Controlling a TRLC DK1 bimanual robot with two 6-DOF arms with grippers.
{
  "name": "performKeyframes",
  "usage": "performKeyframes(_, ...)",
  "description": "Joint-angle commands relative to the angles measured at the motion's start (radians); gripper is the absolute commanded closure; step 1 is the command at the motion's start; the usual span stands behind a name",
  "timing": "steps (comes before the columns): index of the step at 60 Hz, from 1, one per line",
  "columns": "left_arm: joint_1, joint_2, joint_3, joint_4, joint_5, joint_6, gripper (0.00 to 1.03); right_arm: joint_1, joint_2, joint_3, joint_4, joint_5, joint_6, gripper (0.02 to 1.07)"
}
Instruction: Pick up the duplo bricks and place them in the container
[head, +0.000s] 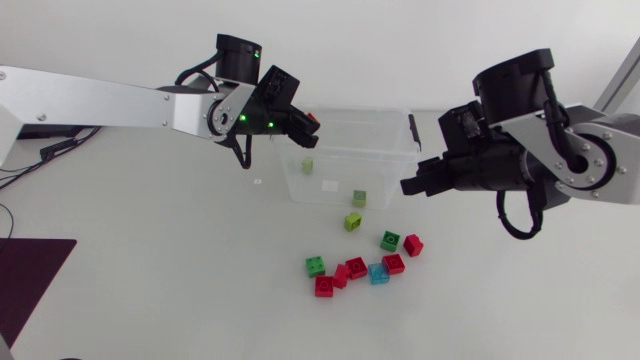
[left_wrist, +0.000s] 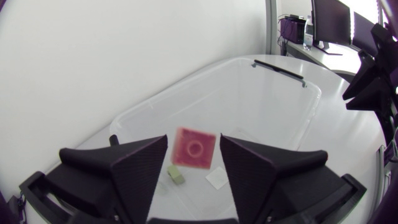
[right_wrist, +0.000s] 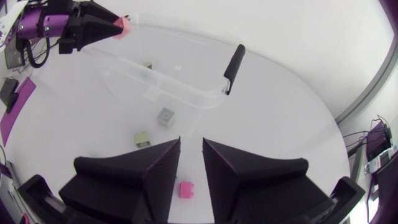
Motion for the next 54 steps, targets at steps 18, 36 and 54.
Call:
performKeyframes(18, 0.053, -0.186, -0.044, -0.043, 0.004, -0.047, 0.05, -0.007, 0.087, -0.089, 0.017, 0.015, 0.008, 0.07)
performKeyframes(36, 0.054, -0.477, -0.254, -0.323, 0.136, 0.094, 0.05, -0.033, 0.159, -0.201, 0.117, -0.004, 0.008, 0.12)
performKeyframes(54, 0.051, -0.549, -0.495, -0.446, 0.176, 0.298, 0.06, -0.047, 0.306, -0.241, 0.232, -0.021, -0.002, 0.17)
